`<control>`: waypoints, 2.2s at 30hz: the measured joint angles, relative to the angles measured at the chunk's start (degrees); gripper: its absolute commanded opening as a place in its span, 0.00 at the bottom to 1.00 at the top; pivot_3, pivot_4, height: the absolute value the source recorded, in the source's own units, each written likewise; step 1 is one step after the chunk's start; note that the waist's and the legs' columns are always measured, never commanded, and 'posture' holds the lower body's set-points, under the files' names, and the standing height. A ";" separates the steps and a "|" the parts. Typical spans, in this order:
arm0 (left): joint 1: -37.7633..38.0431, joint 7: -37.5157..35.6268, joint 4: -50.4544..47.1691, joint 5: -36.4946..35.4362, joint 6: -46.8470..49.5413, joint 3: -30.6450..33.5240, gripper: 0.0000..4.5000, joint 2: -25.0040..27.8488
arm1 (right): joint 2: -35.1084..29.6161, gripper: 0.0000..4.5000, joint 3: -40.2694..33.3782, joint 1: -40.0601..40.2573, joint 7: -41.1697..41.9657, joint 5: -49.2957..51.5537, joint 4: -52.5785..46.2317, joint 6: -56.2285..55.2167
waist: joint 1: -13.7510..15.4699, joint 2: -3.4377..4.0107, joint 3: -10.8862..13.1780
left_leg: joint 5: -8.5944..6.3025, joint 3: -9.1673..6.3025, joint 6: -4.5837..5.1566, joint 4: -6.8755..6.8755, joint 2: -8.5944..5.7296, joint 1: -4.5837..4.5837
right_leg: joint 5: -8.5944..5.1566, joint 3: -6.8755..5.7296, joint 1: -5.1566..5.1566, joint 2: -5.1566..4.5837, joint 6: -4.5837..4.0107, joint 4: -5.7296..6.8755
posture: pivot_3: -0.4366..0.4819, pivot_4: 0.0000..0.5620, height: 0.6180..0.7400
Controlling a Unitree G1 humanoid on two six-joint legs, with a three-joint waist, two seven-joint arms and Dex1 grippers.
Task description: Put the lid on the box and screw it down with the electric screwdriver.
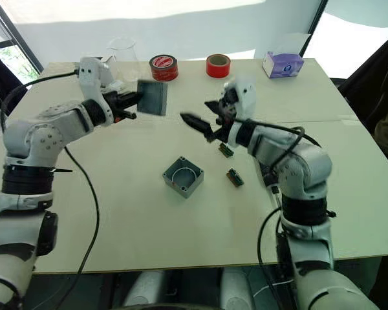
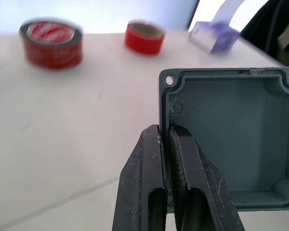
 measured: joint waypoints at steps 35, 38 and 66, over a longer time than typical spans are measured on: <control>0.50 -7.79 2.85 16.15 -11.98 -2.05 0.00 -12.18 | 2.45 0.07 0.35 -5.29 -2.31 1.39 7.64 2.50 | -1.19 0.01 0.01 | -0.09 0.02 0.18 0.01 0.00 -0.02 | 0.00 -0.01 -0.04 0.03 0.01 0.29 | 0.48 0.27 1.00; 0.47 -7.81 2.83 16.15 -11.97 -1.99 0.00 -12.23 | 2.52 0.03 0.36 -5.15 -2.61 1.35 7.29 2.50 | -1.22 0.01 0.01 | -0.09 0.02 0.18 0.01 0.00 -0.02 | 0.00 -0.01 -0.04 0.03 0.01 0.29 | 0.48 0.27 1.00; 2.77 -14.50 -4.44 6.48 1.09 5.90 0.89 -5.56 | -0.89 0.03 3.95 -0.34 -0.01 -2.10 3.26 -6.14 | -1.26 0.06 0.04 | -0.12 0.01 0.23 0.01 0.01 -0.03 | -0.01 -0.01 -0.07 0.05 0.02 0.27 | 0.48 0.27 1.00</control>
